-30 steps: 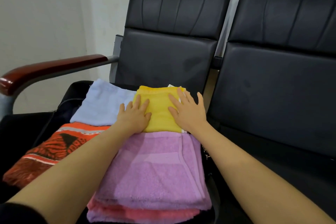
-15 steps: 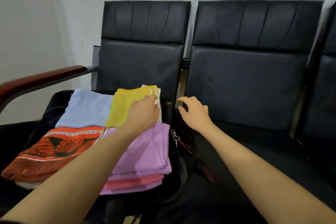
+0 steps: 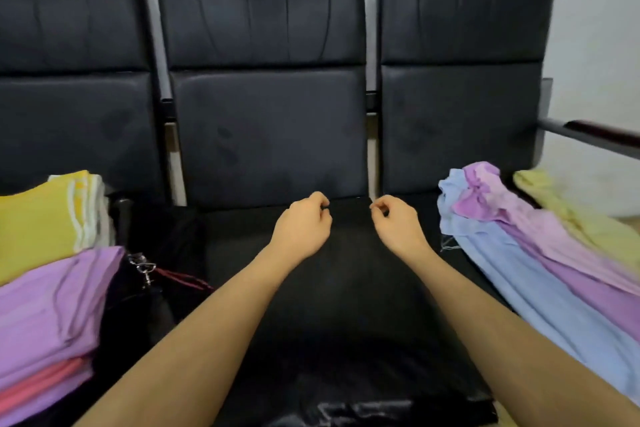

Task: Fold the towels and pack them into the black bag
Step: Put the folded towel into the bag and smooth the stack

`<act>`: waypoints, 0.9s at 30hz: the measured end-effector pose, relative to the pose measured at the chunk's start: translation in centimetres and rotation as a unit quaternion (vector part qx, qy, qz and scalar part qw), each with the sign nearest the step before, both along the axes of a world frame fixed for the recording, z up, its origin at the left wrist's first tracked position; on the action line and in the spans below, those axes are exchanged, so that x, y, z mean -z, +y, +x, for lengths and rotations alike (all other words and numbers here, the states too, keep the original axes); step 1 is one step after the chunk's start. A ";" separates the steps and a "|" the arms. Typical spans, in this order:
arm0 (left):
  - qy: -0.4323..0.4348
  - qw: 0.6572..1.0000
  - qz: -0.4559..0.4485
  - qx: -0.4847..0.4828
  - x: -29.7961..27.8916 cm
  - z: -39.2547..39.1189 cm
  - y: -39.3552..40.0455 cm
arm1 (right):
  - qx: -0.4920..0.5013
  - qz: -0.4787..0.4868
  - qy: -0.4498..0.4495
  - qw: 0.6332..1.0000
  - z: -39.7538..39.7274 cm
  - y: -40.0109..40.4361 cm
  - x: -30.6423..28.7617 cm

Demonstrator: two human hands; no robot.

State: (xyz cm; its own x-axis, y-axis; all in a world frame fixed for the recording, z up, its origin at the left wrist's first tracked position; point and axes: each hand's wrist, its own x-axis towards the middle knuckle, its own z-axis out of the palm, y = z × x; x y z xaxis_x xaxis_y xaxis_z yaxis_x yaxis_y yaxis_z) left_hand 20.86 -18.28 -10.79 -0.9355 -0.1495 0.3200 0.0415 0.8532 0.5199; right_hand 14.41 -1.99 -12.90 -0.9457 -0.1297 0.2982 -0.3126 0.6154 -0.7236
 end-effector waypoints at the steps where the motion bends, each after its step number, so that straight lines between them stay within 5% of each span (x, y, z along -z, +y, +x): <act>1: -0.004 1.000 0.011 0.013 0.1 -1.2 1.9 | 0.025 -0.008 -0.003 1.000 -0.7 2.0 0.3; 11: -0.049 0.985 0.020 0.163 2.8 -10.9 18.5 | 0.217 -0.031 -0.018 0.975 -5.8 18.6 3.4; 27: -0.072 0.958 -0.082 0.266 8.3 -19.3 31.9 | 0.321 0.181 -0.028 0.929 -9.8 27.1 8.5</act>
State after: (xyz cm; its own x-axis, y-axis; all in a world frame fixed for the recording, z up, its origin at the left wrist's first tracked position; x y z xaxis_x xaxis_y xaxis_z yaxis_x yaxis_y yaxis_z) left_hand 1.60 13.67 -19.09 -0.9020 0.4011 0.1598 0.4301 0.8022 0.4141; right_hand 4.64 25.13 -21.41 -0.8757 0.3835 0.2934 0.2340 0.8686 -0.4368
